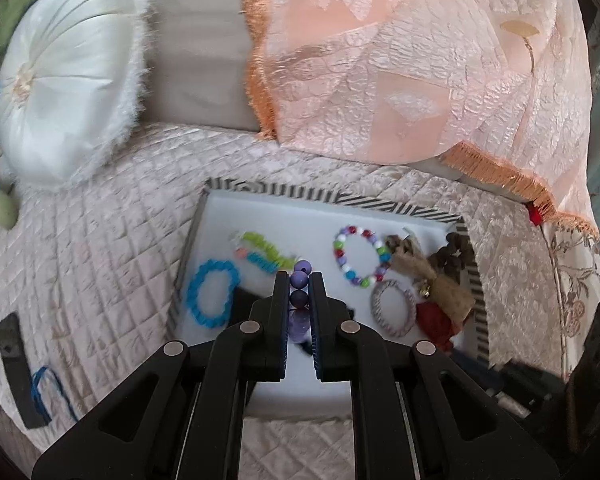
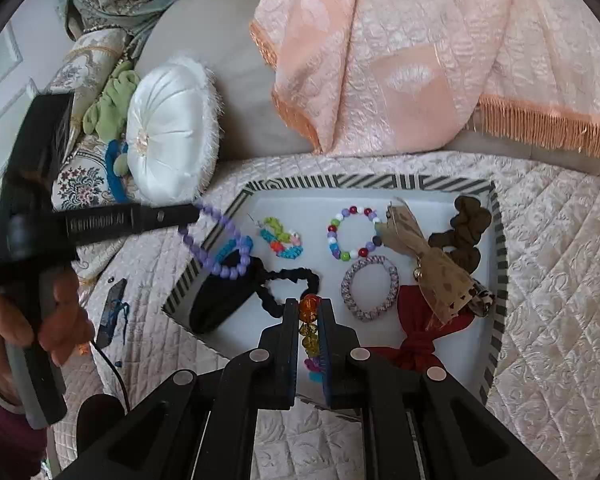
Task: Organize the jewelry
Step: 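Carry the purple bracelet with the left tool while the right tool carries the orange bracelet over the tray, then open the left tool to drop the purple bracelet while the right tool releases the orange bracelet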
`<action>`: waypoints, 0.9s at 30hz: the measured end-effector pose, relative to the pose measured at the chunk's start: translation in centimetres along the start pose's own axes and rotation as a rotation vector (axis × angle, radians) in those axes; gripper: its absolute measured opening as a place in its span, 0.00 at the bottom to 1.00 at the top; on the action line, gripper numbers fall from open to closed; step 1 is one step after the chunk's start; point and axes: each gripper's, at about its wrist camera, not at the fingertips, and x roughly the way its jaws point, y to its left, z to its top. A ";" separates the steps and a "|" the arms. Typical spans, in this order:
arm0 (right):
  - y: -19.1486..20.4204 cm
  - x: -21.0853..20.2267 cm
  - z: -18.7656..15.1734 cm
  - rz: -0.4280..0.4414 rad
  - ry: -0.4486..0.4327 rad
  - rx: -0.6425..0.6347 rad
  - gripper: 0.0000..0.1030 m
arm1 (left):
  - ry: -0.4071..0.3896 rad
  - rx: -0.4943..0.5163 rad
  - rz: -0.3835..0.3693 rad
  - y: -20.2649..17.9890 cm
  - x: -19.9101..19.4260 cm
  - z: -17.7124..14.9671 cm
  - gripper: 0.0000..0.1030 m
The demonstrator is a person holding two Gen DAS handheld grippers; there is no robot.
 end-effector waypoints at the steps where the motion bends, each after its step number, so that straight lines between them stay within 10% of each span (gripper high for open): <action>1: -0.1 0.4 -0.1 0.001 0.007 0.003 0.08 | 0.001 0.004 -0.007 -0.4 0.4 0.4 0.08; 8: 1.0 4.5 -1.0 0.045 0.090 -0.015 0.08 | 0.032 -0.002 -0.064 -2.0 4.6 3.5 0.08; 27: 1.6 9.0 -1.5 0.038 0.156 -0.008 0.09 | 0.122 -0.070 0.093 2.4 12.0 4.1 0.20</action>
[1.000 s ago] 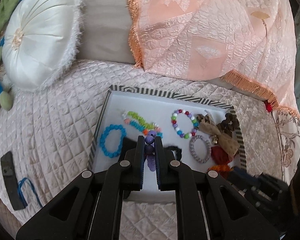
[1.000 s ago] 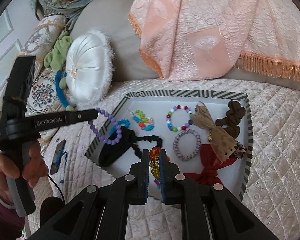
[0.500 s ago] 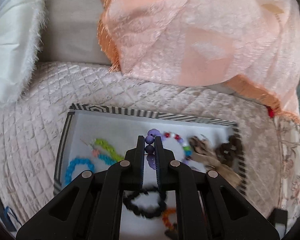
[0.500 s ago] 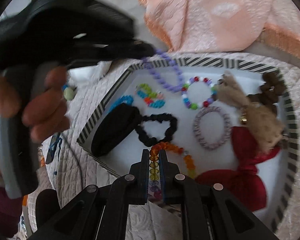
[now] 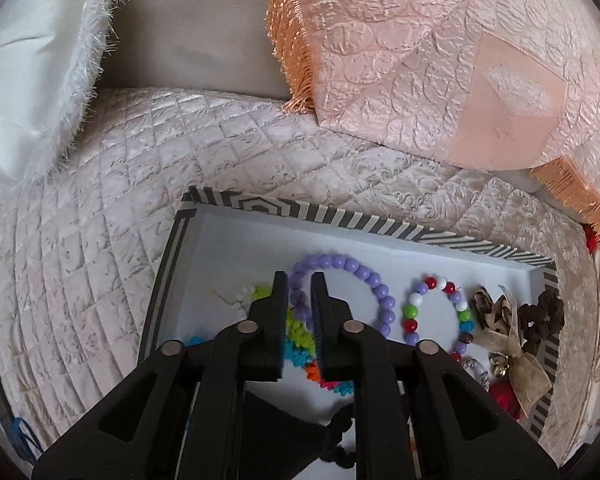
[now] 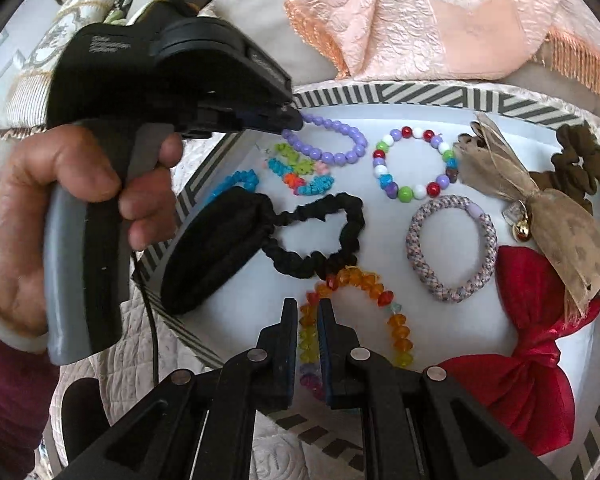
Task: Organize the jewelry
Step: 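Open the left tool to drop the purple bracelet while the right tool releases the orange bracelet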
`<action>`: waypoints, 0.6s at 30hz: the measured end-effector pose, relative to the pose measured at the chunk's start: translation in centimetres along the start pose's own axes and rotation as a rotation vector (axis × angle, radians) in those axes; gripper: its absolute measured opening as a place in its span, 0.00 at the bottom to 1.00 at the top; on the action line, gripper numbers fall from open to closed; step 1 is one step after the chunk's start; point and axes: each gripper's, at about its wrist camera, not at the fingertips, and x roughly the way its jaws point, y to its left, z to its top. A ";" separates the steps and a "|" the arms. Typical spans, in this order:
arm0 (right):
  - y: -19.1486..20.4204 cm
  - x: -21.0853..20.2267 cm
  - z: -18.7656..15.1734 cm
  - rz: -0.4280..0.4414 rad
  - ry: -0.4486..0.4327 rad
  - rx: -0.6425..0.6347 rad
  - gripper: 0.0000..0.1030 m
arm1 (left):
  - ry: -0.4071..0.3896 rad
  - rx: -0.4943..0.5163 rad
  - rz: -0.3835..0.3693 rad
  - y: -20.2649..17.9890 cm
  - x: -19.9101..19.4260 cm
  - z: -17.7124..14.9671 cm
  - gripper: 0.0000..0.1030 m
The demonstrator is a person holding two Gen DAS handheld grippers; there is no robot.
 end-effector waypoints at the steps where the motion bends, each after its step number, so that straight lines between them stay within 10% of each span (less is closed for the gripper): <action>1: -0.1 -0.1 0.0 0.003 -0.006 0.003 0.09 | 0.002 -0.003 0.000 0.1 -0.2 -0.1 0.26; 3: -0.1 -0.7 0.0 0.008 -0.025 0.007 0.16 | 0.001 -0.006 -0.004 0.1 -0.6 -0.3 0.43; 18: -1.1 -5.9 -1.1 -0.100 -0.152 0.075 0.26 | -0.111 0.052 0.038 0.4 -7.1 -5.4 0.43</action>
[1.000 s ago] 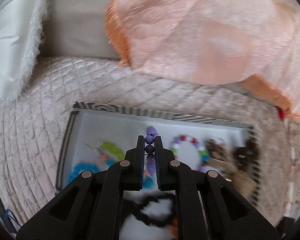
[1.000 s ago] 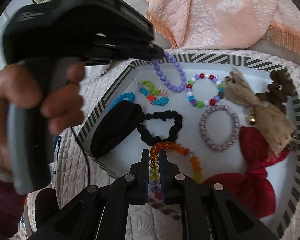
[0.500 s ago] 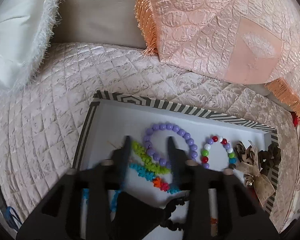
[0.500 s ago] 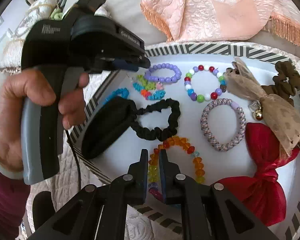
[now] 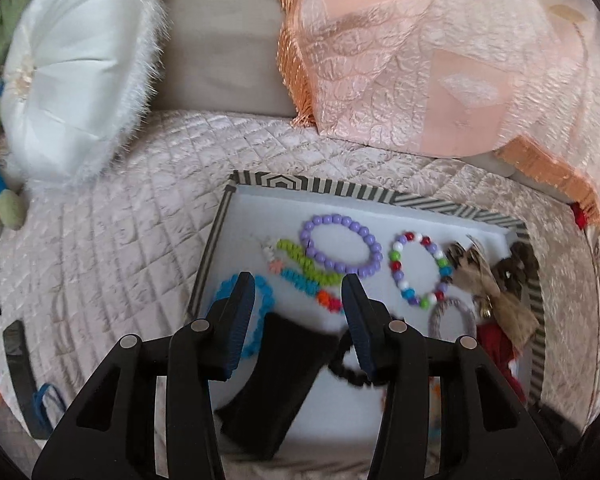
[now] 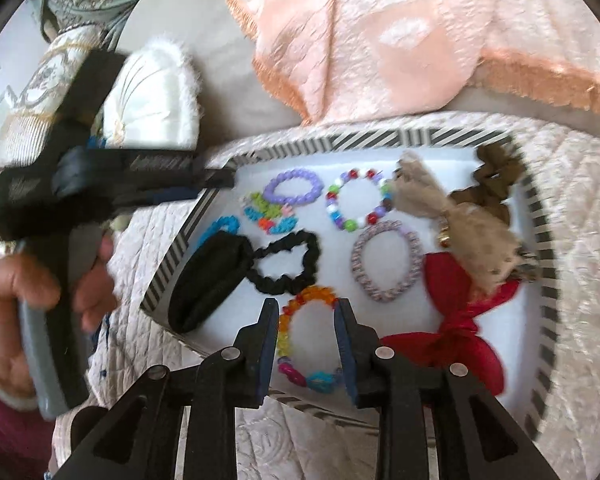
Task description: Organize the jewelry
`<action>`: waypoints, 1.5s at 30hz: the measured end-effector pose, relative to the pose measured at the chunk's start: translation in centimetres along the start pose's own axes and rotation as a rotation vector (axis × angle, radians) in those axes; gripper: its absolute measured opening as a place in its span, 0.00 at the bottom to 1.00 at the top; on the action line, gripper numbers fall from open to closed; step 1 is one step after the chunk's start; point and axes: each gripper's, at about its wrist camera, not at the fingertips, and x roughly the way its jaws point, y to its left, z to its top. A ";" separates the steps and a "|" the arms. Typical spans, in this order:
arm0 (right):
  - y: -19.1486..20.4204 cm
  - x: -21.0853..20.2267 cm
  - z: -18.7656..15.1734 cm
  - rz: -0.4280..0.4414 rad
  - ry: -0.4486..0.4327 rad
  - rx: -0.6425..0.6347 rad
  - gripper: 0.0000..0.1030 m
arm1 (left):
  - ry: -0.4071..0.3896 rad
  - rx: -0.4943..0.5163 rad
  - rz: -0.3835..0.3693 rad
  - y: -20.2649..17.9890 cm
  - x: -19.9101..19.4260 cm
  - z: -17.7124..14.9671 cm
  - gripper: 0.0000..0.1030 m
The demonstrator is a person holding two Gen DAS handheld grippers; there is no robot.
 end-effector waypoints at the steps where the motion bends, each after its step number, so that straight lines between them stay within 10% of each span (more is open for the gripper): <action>1: 0.2 -0.5 0.1 -0.016 -0.012 0.000 0.26 | -0.010 0.006 0.005 0.0 -0.7 -0.7 0.43; 22: 4.1 -6.2 0.4 -0.215 -0.148 -0.074 0.36 | -0.163 0.014 0.017 0.1 -8.8 -8.3 0.43; 45: 5.8 -7.5 -0.6 -0.205 -0.161 -0.091 0.50 | -0.181 0.027 0.030 -1.0 -10.6 -10.2 0.43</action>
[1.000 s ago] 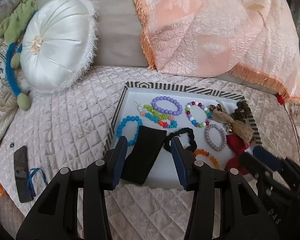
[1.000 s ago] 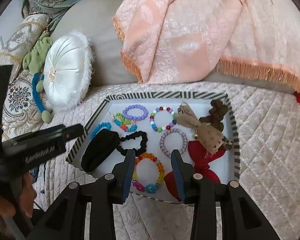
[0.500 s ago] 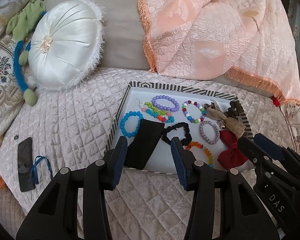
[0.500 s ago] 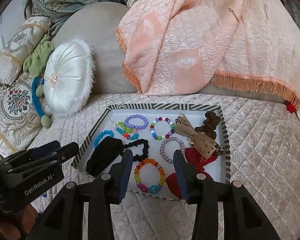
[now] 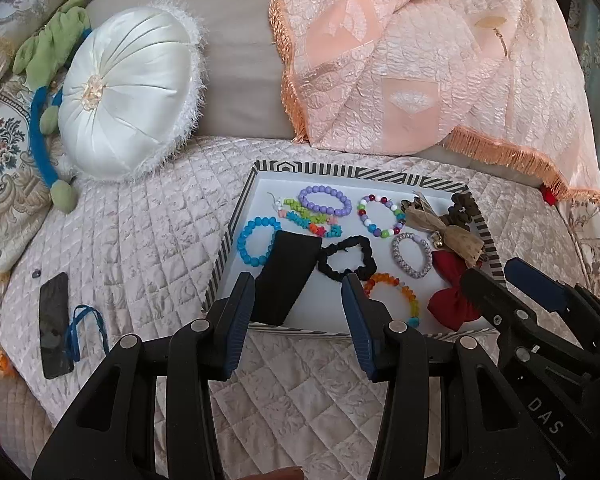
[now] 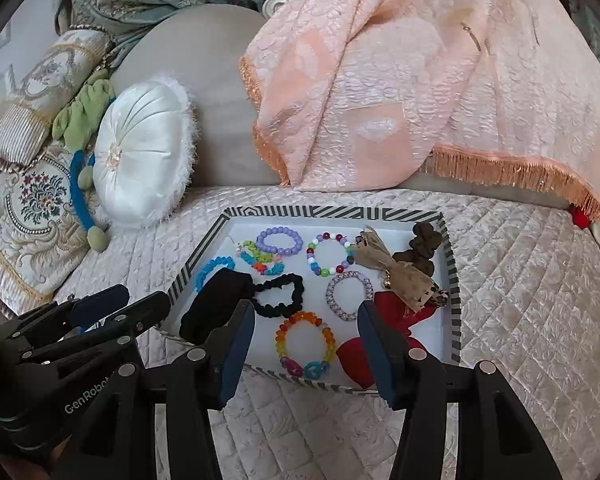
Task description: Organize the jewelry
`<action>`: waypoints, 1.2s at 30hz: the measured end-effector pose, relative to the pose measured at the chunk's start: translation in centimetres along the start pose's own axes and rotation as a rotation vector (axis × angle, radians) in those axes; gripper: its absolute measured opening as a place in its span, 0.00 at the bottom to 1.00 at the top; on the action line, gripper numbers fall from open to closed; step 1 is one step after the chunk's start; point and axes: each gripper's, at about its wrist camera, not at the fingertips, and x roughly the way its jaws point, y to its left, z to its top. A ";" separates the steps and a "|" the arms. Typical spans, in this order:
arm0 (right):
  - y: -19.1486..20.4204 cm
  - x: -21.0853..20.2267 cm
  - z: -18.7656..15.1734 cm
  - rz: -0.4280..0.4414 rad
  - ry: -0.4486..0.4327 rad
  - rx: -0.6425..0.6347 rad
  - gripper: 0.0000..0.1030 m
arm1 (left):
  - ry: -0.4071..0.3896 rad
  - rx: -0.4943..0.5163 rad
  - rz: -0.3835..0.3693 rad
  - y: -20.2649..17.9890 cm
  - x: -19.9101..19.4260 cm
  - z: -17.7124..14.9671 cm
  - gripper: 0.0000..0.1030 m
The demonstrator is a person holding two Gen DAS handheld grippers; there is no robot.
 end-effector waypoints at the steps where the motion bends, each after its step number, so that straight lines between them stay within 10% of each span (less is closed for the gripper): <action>1: 0.1 0.0 0.0 -0.002 0.001 -0.005 0.50 | -0.001 0.001 0.001 0.0 -0.1 0.0 0.43; 36: -0.4 -0.5 -1.0 -0.004 0.023 0.004 0.51 | 0.003 -0.001 -0.001 -0.7 -1.0 -0.8 0.43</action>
